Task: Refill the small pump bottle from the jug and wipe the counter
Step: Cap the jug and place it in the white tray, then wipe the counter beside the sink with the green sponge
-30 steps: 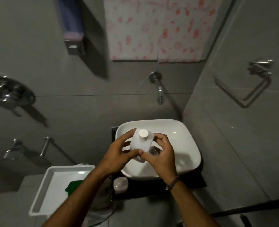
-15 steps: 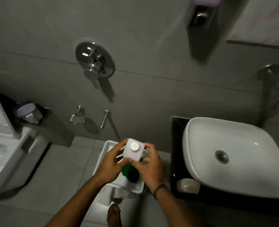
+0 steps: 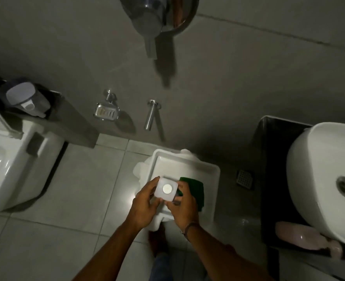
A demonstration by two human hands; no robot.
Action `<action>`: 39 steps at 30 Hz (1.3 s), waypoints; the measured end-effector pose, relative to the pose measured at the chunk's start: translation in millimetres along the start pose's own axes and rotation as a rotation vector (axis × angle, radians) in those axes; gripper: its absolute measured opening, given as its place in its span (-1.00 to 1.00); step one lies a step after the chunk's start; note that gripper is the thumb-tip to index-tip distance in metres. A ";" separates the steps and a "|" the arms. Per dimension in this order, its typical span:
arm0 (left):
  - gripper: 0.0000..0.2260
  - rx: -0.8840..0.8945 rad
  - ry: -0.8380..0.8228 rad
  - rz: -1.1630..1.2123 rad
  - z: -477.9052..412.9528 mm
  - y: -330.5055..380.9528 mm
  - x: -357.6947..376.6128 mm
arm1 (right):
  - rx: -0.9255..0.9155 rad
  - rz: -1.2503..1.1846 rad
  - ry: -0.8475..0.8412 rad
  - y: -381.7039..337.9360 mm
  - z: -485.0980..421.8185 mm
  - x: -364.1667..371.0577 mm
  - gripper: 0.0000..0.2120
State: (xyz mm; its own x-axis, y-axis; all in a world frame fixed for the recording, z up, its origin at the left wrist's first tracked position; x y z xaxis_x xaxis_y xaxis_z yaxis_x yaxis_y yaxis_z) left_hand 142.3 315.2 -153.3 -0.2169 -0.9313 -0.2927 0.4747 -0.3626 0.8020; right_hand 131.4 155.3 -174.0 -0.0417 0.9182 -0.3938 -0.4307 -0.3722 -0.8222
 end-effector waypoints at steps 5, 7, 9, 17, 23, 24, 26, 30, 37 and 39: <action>-0.54 -0.045 0.017 0.056 -4.7 -7.6 -1.1 | 0.018 0.061 0.011 10.0 -10.5 11.3 -0.37; -0.54 -0.060 0.020 0.036 -4.3 -7.8 0.3 | 0.024 0.075 0.007 10.4 -10.7 11.4 -0.37; -0.53 -0.085 0.024 0.031 -3.2 -7.1 1.8 | 0.029 0.070 0.001 11.7 -10.8 11.3 -0.37; -0.48 -0.038 0.012 0.017 0.9 8.7 4.5 | 0.019 0.021 -0.060 12.1 -14.4 12.0 -0.29; -0.48 0.119 0.364 -0.209 44.8 -1.6 21.5 | -0.057 0.447 -0.082 32.5 -11.2 -19.4 -0.14; -0.51 0.119 0.350 -0.232 54.0 -9.8 33.8 | -0.089 0.550 -0.093 36.9 -12.5 -24.5 -0.17; -0.59 0.163 0.217 -0.428 65.3 -19.9 61.0 | -0.166 0.754 -0.140 47.0 -18.0 -30.0 -0.19; -0.40 0.261 0.049 -0.827 55.8 -43.2 101.6 | -0.298 1.020 -0.253 66.8 -36.6 -21.8 -0.11; -0.31 0.197 -0.020 -1.118 33.2 -70.8 118.0 | -0.407 1.128 -0.314 87.0 -57.3 -2.9 -0.24; -0.33 0.180 -0.027 -1.140 33.2 -68.0 119.0 | -0.436 1.119 -0.310 88.8 -59.1 -4.5 -0.28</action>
State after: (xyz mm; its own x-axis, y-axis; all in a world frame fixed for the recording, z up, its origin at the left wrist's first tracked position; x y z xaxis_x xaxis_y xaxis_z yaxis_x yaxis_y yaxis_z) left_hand 55.9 230.2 -225.4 -0.4610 -0.0642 -0.8851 -0.1367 -0.9803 0.1423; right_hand 146.7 110.1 -269.5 -0.4301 0.0382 -0.9020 0.3119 -0.9313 -0.1882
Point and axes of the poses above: each hand's wrist, its own z-axis away from the middle knuckle, its own x-axis out of the palm, y = z × x, the point moved 5 cm from there along -z, towards the middle knuckle, and after that the axes turned 7 degrees about -x, right-handed, at the moved point
